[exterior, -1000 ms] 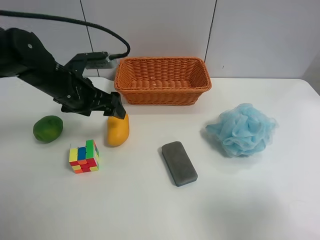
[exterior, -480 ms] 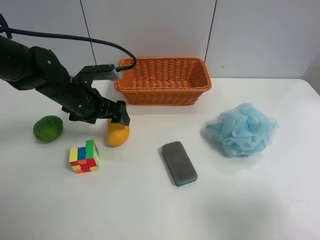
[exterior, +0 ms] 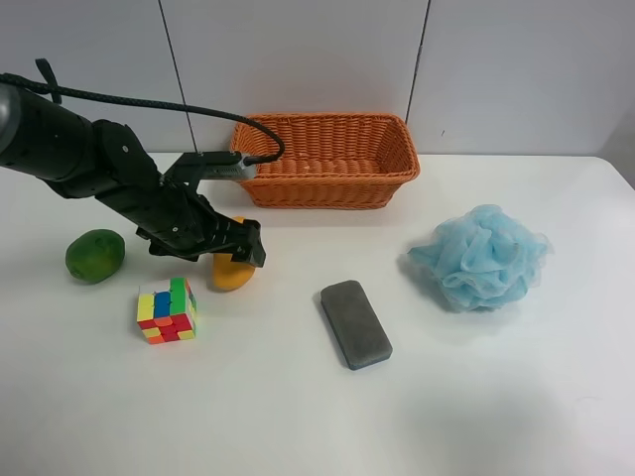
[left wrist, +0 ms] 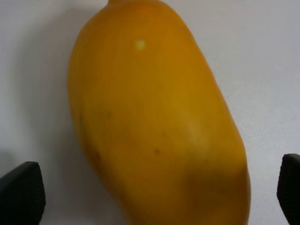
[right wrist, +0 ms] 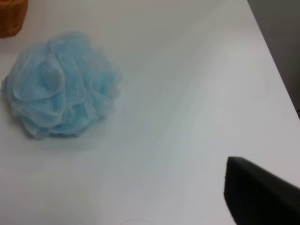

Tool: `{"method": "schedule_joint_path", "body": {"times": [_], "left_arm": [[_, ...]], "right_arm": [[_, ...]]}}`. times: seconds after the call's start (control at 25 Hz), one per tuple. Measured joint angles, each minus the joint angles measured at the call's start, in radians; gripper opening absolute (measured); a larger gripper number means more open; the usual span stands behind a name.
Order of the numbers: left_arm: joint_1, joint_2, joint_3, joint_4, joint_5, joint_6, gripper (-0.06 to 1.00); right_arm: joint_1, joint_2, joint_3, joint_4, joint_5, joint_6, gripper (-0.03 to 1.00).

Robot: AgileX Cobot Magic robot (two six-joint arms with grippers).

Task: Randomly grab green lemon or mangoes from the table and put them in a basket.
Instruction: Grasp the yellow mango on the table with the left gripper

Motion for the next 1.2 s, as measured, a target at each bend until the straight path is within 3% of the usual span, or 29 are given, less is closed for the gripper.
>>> {"method": "schedule_joint_path", "body": {"times": [0.52,0.6,0.76,1.2], "left_arm": [[0.000,0.000,0.000,-0.001,-0.016,0.001,0.98],[0.000,0.000,0.000,-0.002,-0.016,0.004,0.90],[0.000,0.000,0.000,-0.004,-0.014,0.006,0.55],[0.000,0.000,0.000,-0.004,-0.014,0.012,0.55]], "right_arm": [[0.000,0.000,0.000,0.000,0.000,0.000,0.99],[0.000,0.000,0.000,0.000,0.000,0.000,0.99],[0.000,0.000,0.000,0.000,0.000,0.000,0.99],[0.000,0.000,0.000,0.000,0.000,0.000,0.99]]}}
